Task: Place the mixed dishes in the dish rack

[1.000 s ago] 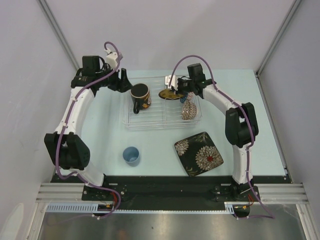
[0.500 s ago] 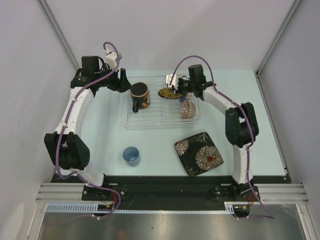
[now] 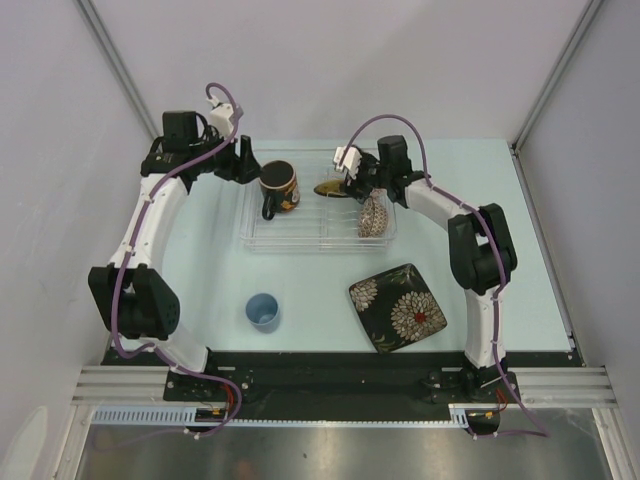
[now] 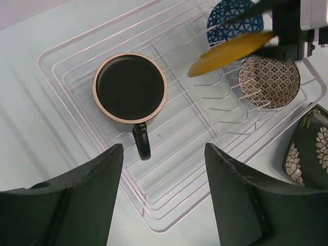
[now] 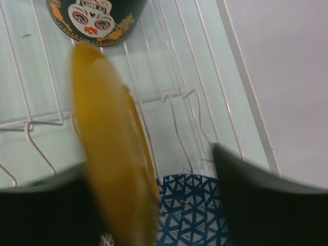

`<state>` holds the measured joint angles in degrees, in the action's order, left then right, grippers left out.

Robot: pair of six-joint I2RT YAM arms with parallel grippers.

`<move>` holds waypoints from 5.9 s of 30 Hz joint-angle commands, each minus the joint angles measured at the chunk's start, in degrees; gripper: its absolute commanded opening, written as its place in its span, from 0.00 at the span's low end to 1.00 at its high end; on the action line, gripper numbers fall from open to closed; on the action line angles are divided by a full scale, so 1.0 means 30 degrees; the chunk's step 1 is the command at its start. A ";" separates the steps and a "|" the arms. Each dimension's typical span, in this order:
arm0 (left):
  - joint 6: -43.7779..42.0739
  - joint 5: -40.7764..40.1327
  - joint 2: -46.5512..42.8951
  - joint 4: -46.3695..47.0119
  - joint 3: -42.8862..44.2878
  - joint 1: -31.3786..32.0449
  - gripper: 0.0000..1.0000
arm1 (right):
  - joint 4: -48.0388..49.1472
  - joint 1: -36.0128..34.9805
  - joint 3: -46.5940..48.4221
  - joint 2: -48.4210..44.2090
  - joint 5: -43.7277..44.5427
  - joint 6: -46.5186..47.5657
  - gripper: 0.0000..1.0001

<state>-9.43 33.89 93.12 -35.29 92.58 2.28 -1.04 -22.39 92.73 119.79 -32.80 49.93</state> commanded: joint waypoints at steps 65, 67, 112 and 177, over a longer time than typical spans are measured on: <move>-1.2852 -0.5379 -0.1656 -0.4115 -0.4315 1.2539 0.72 | -0.9118 0.7582 -2.0099 -1.7461 0.4251 -2.7338 1.00; -1.2794 -0.5233 -0.1539 -0.4321 -0.4431 1.2539 0.72 | -0.8562 0.7523 -2.0216 -1.6729 0.4048 -2.7163 1.00; -1.2589 -0.6901 0.0190 -0.1509 -0.7567 1.3682 0.70 | -0.7184 0.1429 -2.0772 -1.1101 0.1380 -2.6604 0.00; -0.0021 0.2267 -0.1421 -0.1744 -0.0272 -0.2518 0.69 | -0.6393 -0.6042 0.2665 -0.9287 1.7406 0.0756 0.00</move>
<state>-11.29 37.93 91.79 -43.70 92.66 -4.08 -31.97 -39.90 95.85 91.44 16.49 47.35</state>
